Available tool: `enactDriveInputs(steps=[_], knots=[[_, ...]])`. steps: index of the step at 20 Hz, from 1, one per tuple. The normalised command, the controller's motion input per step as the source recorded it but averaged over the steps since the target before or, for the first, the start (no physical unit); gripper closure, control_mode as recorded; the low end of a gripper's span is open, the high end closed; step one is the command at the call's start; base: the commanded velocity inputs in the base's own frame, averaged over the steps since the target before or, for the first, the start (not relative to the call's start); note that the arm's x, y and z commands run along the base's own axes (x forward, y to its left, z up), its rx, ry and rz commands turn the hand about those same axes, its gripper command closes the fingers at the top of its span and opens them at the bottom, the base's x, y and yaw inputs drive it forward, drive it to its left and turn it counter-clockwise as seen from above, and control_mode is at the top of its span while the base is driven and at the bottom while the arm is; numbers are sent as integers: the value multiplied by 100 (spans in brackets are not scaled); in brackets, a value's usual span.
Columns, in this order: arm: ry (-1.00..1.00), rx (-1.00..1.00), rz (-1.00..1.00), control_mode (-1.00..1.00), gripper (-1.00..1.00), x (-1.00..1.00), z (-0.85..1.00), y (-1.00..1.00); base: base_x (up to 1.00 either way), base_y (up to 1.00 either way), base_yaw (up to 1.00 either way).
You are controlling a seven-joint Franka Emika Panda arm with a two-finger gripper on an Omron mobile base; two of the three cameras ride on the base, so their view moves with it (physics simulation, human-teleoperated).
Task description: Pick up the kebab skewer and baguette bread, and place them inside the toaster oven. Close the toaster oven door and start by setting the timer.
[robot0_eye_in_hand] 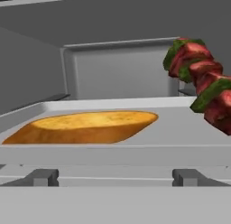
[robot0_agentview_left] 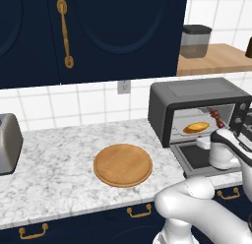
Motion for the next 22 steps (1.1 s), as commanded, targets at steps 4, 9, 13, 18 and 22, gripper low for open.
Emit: enactDriveInputs(steps=[4, 9, 13, 18, 22], knots=[[0, 0, 0, -100, -100, 0, 0, 0, 0, 0, 0], [-10, 0, 0, -100, -100, -14, 28, 0, 0, 0, 0], [-7, 0, 0, -100, -100, -11, 26, 2, 0, 0, 0], [-1, -1, -5, -100, -100, -1, -11, 25, 0, 0, 0], [0, 0, -17, -100, -100, 0, -4, 13, 0, 0, 0]])
